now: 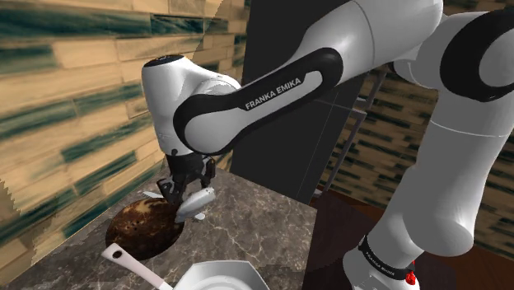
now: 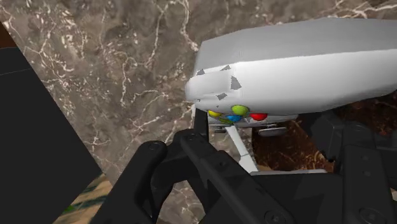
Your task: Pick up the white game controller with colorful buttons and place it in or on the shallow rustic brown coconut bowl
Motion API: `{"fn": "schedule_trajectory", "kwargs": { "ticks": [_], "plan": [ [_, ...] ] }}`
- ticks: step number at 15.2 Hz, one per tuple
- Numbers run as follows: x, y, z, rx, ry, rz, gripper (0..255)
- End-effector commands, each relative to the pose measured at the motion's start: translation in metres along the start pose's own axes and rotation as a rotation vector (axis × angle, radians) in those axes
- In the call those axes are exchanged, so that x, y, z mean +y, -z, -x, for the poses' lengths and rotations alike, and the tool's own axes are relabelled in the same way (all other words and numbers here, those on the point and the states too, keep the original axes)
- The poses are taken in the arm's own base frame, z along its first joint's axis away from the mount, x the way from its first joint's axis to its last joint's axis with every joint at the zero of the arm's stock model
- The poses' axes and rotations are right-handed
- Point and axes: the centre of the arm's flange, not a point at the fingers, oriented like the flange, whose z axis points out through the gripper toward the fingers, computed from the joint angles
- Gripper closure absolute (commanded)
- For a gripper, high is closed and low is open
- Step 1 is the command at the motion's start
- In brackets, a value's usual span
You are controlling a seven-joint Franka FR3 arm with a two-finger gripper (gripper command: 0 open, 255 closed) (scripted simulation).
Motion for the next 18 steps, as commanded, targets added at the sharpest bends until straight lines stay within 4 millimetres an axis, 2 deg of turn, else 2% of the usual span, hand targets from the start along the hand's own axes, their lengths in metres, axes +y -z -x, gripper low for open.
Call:
{"fn": "schedule_trajectory", "kwargs": {
  "ticks": [1,7,8,18],
  "plan": [
    [-0.024,0.001,-0.014,0.0,-0.002,0.0,255],
    [-0.088,0.013,-0.059,0.0,-0.002,0.0,255],
    [-0.092,0.014,-0.062,0.0,-0.002,0.0,255],
    [-0.097,-0.038,-0.067,0.0,-0.002,0.0,255]
  ]
}}
